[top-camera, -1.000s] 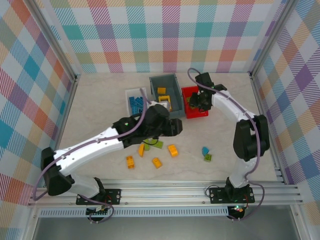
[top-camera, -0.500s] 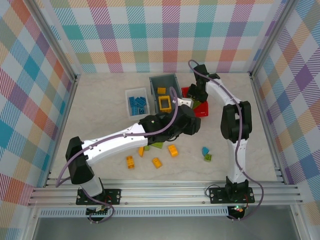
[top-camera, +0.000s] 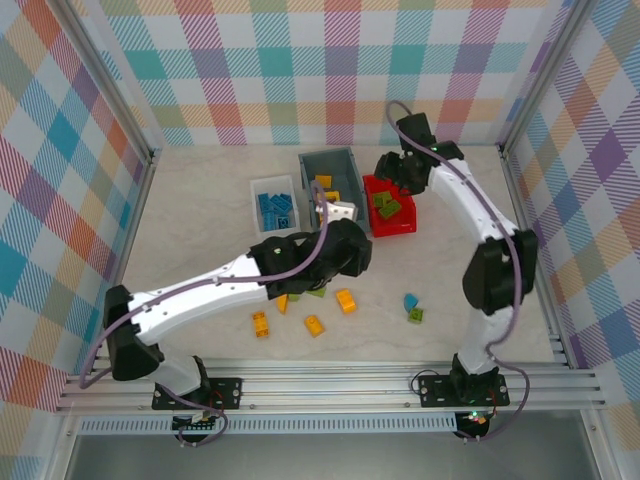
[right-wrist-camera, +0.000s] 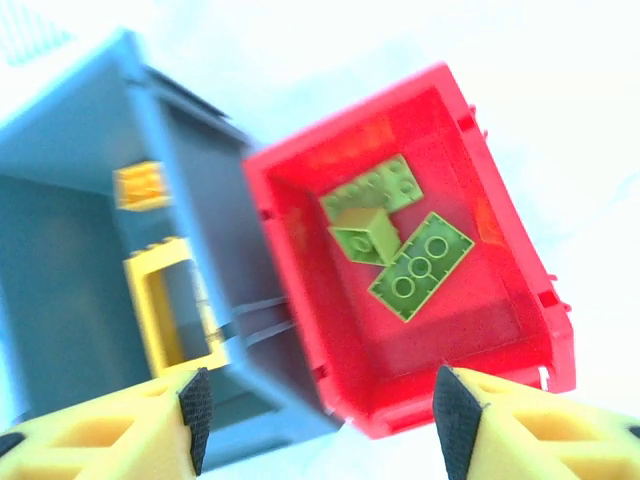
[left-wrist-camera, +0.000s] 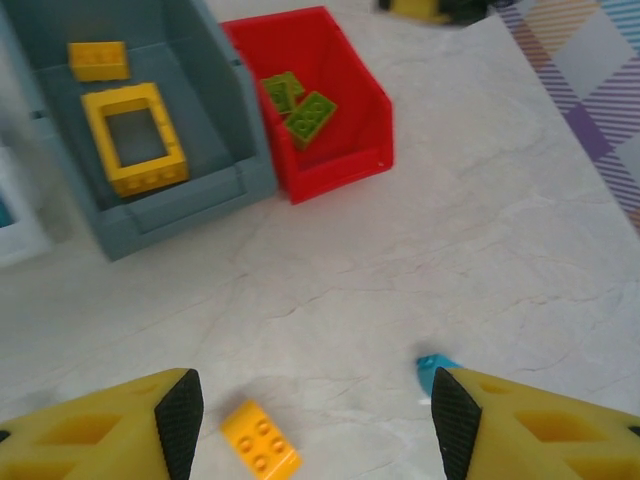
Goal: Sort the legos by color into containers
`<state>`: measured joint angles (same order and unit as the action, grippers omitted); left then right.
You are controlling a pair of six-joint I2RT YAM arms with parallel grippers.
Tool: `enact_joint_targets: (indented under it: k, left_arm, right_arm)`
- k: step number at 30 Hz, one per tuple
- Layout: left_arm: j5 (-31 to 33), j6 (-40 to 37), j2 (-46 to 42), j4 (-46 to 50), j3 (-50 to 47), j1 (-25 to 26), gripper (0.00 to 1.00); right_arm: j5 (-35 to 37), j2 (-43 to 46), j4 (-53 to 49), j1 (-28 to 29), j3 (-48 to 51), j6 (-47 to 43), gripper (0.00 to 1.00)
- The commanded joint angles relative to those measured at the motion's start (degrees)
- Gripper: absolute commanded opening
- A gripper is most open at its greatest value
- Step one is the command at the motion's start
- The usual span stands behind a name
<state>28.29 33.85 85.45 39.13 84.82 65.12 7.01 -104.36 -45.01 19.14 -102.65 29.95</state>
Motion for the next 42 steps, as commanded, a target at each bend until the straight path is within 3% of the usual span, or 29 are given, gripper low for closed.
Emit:
enact_joint_targets:
  k: [1,4,10,13,16,19,24,32,42]
  left_arm:
    - [5.03,5.24,-5.21,10.02,-2.92,0.02,0.65]
    - [5.13,11.38,-9.51,16.32,-7.39,-0.52,0.65]
    - [2.64,22.87,-15.78,24.94,-19.9,-0.92,0.7]
    - [-1.92,26.18,-17.82,23.02,-27.88,-2.52,0.75]
    - [-7.52,27.65,-19.71,18.77,-35.34,-5.98,0.78]
    - [-11.75,27.19,-20.97,14.19,-40.85,-9.55,0.82]
    - [-18.23,24.48,-19.6,5.54,-47.85,-15.54,0.8]
    - [-18.31,22.43,-15.39,0.05,-49.42,-16.07,0.78]
    - [-16.4,22.42,-11.67,-3.49,-51.97,-16.43,0.48]
  right_arm:
    - [1.96,8.98,1.12,4.05,4.93,-4.19,0.64]
    - [1.67,17.47,3.33,11.15,13.06,-7.04,0.69]
    - [-3.55,33.32,9.17,31.1,32.66,-8.85,0.79]
    - [-5.32,38.97,12.27,40.73,40.95,-5.45,0.82]
    - [-2.05,41.38,13.08,49.74,45.4,-1.83,0.82]
    - [0.36,41.79,13.94,55.3,47.61,1.71,0.82]
    - [2.44,40.51,14.24,58.15,48.27,4.27,0.82]
    - [4.82,40.56,13.54,58.2,47.94,4.01,0.82]
    - [5.92,41.68,13.12,58.18,48.23,4.91,0.81]
